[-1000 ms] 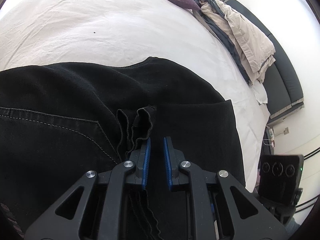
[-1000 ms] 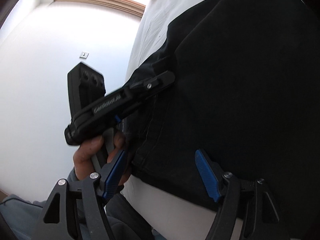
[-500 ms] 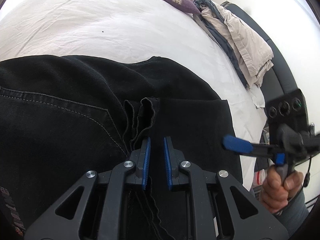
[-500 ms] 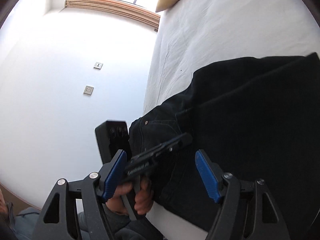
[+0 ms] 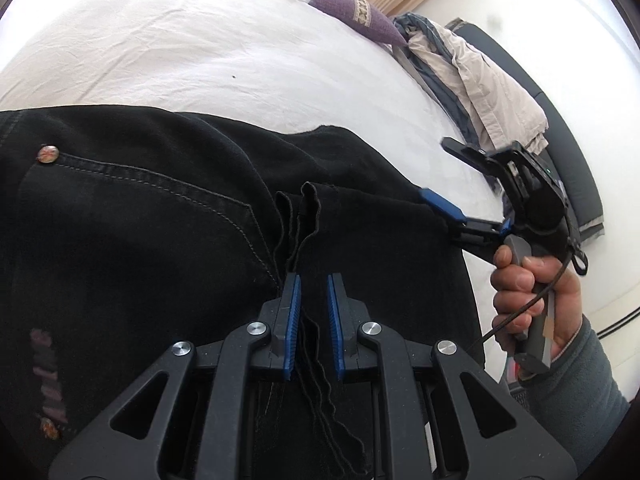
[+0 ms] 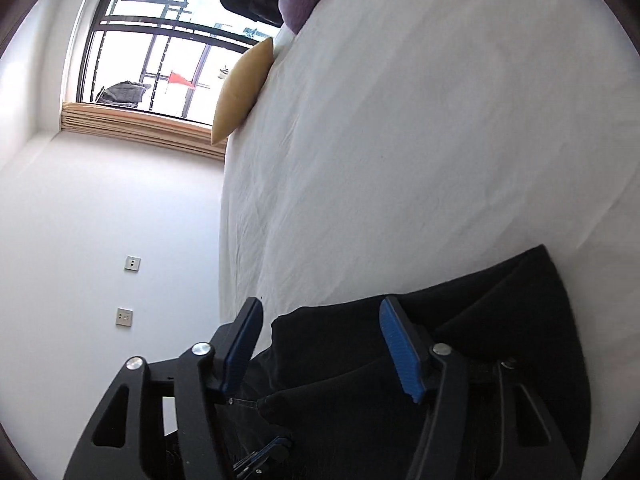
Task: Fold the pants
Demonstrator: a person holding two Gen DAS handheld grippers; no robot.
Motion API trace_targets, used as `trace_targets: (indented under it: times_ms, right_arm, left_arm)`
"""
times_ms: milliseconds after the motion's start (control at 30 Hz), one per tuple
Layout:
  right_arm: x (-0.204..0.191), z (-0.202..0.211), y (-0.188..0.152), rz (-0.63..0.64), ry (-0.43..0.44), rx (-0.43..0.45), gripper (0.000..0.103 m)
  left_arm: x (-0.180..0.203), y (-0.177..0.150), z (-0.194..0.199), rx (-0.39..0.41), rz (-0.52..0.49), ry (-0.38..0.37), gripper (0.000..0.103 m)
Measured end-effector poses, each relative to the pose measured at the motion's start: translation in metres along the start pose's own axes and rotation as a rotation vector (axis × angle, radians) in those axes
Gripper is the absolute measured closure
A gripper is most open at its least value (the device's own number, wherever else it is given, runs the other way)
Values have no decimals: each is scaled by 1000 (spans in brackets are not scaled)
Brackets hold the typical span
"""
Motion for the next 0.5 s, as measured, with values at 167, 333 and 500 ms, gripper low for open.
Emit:
trace_targets:
  times_ms: [167, 333, 500]
  right_arm:
    - [-37, 20, -58, 180, 109, -99, 25]
    - [-59, -5, -120, 233, 175, -221, 25]
    - [-67, -20, -140, 231, 189, -268, 25]
  left_arm:
    - [-3, -23, 56, 103, 15, -21, 64]
    - [-40, -60, 135, 266, 132, -56, 6]
    - [-109, -95, 192, 367, 338, -31, 6]
Point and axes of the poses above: each gripper's, at about its wrist camera, not at the fingertips, and z roughly against the way its jaws point, x to its right, y to its top, the point moved 5 cm from there along -z, roughly the way its jaws point, and after that the axes turned 8 degrees about -x, right-handed, at the moved point
